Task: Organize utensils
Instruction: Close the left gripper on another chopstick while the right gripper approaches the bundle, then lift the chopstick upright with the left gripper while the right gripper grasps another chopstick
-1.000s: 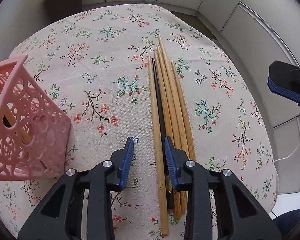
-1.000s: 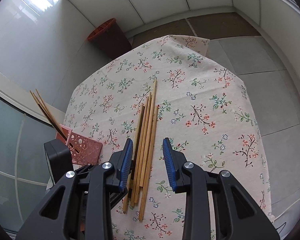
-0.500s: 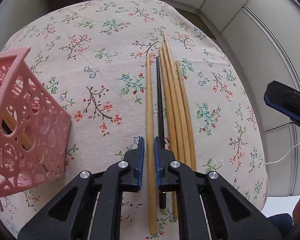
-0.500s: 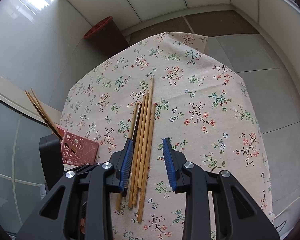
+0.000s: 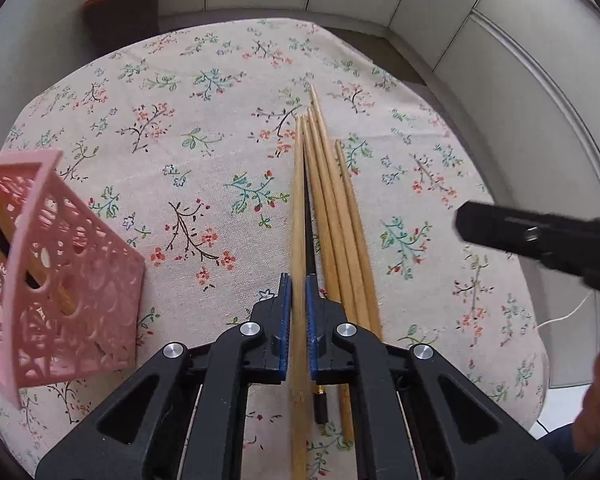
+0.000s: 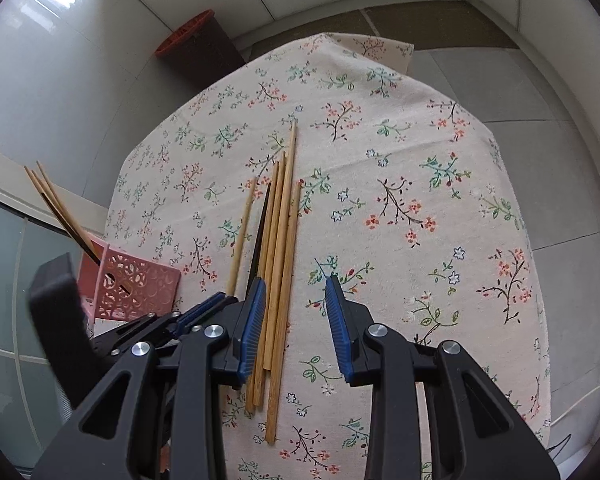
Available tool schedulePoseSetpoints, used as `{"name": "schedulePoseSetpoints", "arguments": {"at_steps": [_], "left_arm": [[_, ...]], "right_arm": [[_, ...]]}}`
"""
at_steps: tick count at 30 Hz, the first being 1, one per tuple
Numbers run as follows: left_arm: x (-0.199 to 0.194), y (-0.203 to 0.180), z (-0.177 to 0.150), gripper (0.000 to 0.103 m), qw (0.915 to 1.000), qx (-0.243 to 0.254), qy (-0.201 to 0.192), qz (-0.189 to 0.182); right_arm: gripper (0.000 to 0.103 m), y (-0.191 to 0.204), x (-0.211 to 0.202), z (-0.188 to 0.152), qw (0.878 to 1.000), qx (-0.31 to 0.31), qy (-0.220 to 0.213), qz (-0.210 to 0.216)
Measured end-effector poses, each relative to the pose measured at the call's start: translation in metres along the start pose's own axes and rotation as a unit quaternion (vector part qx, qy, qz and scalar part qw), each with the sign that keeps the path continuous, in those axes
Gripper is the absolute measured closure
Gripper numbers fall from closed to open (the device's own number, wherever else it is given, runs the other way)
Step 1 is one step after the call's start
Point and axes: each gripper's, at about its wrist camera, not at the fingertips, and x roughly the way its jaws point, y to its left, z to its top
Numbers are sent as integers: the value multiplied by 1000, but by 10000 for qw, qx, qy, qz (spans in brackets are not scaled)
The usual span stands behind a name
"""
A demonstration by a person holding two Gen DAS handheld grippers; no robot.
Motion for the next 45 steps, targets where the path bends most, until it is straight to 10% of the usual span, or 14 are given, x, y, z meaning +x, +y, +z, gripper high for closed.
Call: {"name": "schedulePoseSetpoints", "arguments": {"at_steps": [16,30,39,45], "left_arm": [[-141,24,-15,97,9894,-478,-1355,-223],[-157,37,-14,97,9854,-583,-1583,-229],[-171,48,-10,97,9796,-699,-1856,-335],[-180,63,-9,97,9690,-812,-2314,-295]], "right_arm": [[86,16,59,3,9977,-77,595,-300],[96,34,72,-3,9961,-379,430,-673],[96,57,6,3,9955,-663,-668,-58],[96,88,-43,-2,9742,-1201,-1831,545]]}}
